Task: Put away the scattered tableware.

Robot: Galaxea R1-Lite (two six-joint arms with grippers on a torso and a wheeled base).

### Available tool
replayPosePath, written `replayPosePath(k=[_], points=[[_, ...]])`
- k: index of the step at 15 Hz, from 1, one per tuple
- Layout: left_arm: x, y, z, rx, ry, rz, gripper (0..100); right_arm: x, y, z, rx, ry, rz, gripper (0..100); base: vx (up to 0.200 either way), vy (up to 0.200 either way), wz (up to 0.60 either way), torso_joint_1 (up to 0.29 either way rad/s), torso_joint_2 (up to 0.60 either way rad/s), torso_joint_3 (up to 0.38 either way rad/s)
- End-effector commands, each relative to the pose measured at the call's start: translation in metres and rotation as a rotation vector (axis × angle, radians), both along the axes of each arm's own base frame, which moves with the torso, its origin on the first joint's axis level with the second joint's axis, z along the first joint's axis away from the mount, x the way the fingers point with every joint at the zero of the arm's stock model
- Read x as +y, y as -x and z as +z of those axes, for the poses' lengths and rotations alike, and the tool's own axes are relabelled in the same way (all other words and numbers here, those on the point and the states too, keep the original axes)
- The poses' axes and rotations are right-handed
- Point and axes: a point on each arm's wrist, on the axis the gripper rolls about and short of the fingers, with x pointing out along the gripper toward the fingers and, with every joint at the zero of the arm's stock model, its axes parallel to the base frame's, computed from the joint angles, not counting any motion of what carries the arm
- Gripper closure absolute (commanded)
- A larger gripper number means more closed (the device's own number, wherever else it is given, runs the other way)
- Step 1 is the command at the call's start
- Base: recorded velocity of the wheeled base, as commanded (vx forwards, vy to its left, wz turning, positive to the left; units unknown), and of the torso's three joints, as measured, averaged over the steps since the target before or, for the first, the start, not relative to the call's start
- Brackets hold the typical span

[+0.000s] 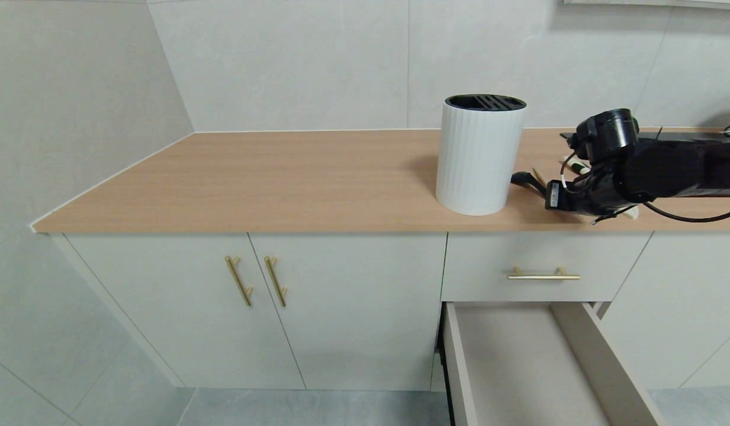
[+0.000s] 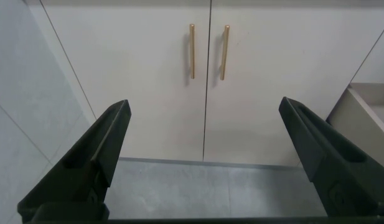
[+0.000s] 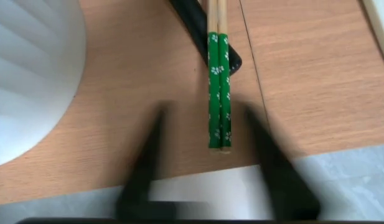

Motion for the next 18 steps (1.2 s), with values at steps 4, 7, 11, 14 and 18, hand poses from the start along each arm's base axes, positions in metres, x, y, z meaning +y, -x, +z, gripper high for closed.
replayPosePath(k=[4,7,11,14,18], points=[[0.0,0.0,0.0,0.001,0.0,0.002,0,-0.001,0.002,0.004,-0.011,-0.003,-0.003,100,0.0,0.0,0.0,0.0,0.0,0.0],[0.0,0.0,0.0,0.001,0.001,0.001,0,-0.002,0.008,0.013,-0.031,-0.008,-0.004,100,0.0,0.0,0.0,0.0,0.0,0.0],[0.0,0.0,0.0,0.001,0.001,0.001,0,-0.015,0.038,0.047,-0.1,-0.028,-0.02,100,0.0,0.0,0.0,0.0,0.0,0.0],[0.0,0.0,0.0,0.001,0.0,0.001,0,-0.02,0.083,0.076,-0.159,-0.065,0.03,100,0.0,0.0,0.0,0.0,0.0,0.0],[0.0,0.0,0.0,0.001,0.001,0.001,0,-0.026,0.143,0.095,-0.202,-0.115,0.119,100,0.0,0.0,0.0,0.0,0.0,0.0]])
